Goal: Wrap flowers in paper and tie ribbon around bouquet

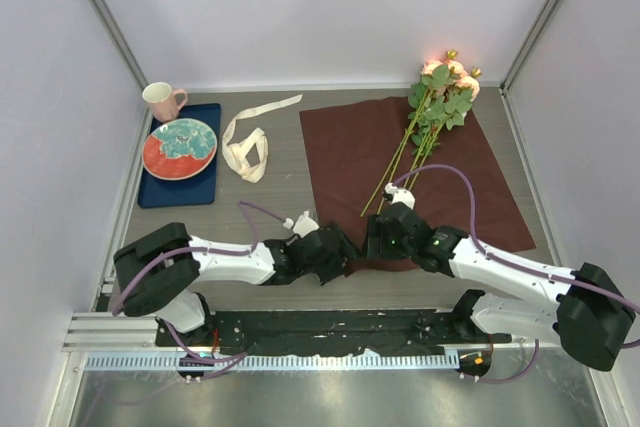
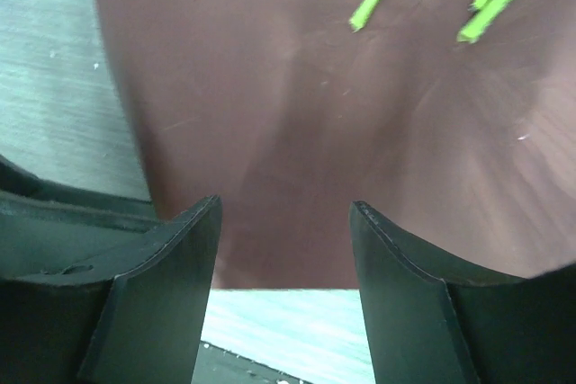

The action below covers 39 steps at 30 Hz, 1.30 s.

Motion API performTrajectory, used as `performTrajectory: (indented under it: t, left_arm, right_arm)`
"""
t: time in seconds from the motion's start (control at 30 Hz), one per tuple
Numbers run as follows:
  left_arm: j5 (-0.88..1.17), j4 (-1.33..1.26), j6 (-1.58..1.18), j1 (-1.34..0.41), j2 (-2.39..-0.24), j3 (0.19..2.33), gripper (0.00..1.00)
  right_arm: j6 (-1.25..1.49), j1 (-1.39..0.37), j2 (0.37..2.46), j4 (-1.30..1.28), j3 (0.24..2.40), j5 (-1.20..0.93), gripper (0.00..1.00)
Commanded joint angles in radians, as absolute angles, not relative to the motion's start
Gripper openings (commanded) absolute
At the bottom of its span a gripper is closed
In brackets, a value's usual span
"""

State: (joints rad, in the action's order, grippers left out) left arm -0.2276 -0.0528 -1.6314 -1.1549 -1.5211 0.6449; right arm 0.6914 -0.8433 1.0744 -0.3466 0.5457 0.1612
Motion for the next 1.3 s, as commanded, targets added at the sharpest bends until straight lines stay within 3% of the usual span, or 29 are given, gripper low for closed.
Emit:
performTrajectory:
  t: [0.0, 0.13, 0.33, 0.43, 0.53, 0.67, 0.83, 1.27]
  left_arm:
    - [-0.166, -0.101, -1.625, -1.137, -1.635, 0.604, 0.77]
    - [-0.187, -0.141, -1.557, -1.118, -1.617, 0.604, 0.54]
    - [-0.19, -0.094, -1.476, -1.103, -1.575, 0.641, 0.31]
    - [-0.18, -0.1, -1.431, -1.088, -1.566, 0.655, 0.21]
    - [-0.149, -0.103, -1.39, -1.063, -1.559, 0.673, 0.17]
    - [-0.083, -0.196, -1.367, -1.019, -1.549, 0.67, 0.18]
    - [0.069, -0.302, -1.381, -0.936, -1.592, 0.699, 0.09]
    - [0.239, -0.357, -1.382, -0.828, -1.761, 0.943, 0.08]
  right_arm:
    - [0.722, -0.847, 1.057, -0.354, 0.546, 0.225, 0.65]
    - [0.736, -0.85, 0.997, -0.31, 0.463, 0.198, 0.66]
    - [0.724, -0.867, 0.887, -0.327, 0.456, 0.227, 0.68]
    - [0.849, -0.867, 0.835, -0.432, 0.474, 0.359, 0.68]
    - [0.928, -0.865, 0.793, -0.529, 0.497, 0.425, 0.69]
    - [0.953, -0.864, 0.788, -0.555, 0.495, 0.442, 0.72]
    - [0.927, -0.864, 0.766, -0.535, 0.502, 0.466, 0.73]
    - [0.798, -0.74, 0.828, -0.525, 0.583, 0.45, 0.72]
